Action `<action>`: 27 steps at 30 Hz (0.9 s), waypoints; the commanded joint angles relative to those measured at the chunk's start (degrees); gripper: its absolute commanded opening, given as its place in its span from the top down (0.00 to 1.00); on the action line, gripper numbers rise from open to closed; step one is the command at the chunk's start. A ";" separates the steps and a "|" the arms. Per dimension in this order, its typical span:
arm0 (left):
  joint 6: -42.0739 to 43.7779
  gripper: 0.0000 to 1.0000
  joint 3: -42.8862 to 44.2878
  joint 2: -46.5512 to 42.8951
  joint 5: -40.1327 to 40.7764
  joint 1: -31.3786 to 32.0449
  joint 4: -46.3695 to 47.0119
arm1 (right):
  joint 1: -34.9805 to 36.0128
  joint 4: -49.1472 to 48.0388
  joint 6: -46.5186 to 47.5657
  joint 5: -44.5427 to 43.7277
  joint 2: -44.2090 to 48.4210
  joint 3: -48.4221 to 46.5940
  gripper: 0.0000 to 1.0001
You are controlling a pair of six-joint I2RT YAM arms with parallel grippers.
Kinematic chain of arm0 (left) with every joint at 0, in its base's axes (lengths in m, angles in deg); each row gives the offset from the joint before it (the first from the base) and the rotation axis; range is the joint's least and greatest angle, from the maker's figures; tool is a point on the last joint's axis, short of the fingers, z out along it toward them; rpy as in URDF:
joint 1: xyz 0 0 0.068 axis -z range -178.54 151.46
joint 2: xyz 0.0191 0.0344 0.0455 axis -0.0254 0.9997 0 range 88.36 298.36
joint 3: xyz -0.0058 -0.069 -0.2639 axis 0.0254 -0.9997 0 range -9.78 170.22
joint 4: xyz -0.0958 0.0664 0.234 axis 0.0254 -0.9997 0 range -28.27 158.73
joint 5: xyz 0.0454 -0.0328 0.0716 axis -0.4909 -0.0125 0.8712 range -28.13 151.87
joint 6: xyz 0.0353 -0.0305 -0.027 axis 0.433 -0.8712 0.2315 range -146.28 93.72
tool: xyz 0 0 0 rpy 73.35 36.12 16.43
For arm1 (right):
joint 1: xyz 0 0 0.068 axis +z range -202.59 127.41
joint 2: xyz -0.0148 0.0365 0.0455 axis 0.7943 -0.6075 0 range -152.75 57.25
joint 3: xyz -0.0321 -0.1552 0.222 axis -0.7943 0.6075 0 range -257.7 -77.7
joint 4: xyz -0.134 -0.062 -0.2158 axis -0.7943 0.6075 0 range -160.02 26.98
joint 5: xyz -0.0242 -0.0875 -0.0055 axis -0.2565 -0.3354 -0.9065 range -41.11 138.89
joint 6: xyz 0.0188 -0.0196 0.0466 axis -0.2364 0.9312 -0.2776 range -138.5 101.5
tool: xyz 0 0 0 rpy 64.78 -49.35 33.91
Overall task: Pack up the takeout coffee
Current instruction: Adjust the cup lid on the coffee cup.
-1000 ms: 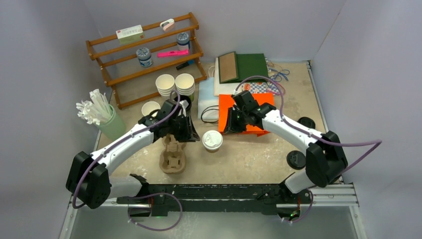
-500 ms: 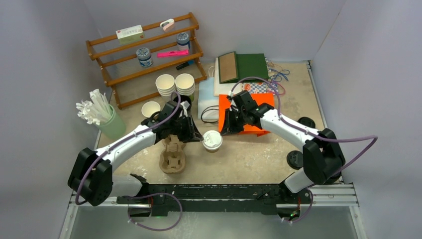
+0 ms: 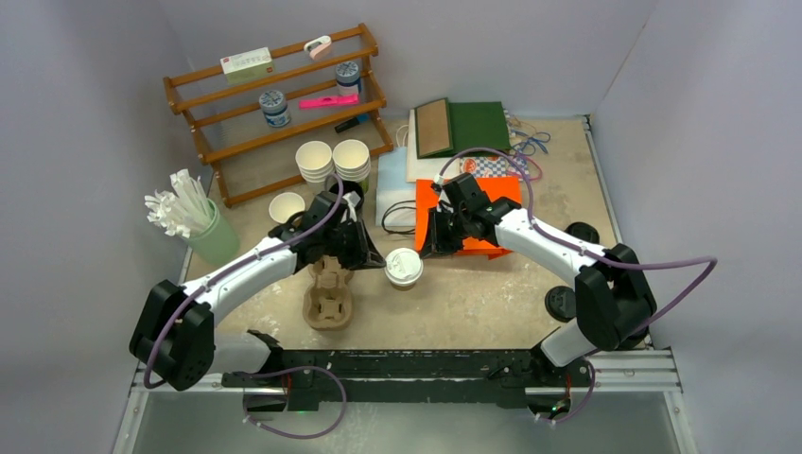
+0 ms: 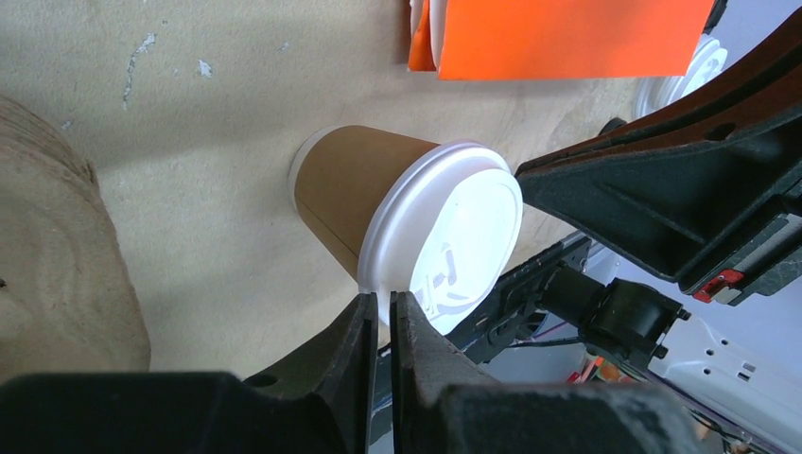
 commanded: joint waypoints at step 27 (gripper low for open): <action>-0.34 0.81 -3.07 1.00 -2.12 0.24 3.45 | -0.17 -0.31 0.56 1.99 -0.62 1.55 0.94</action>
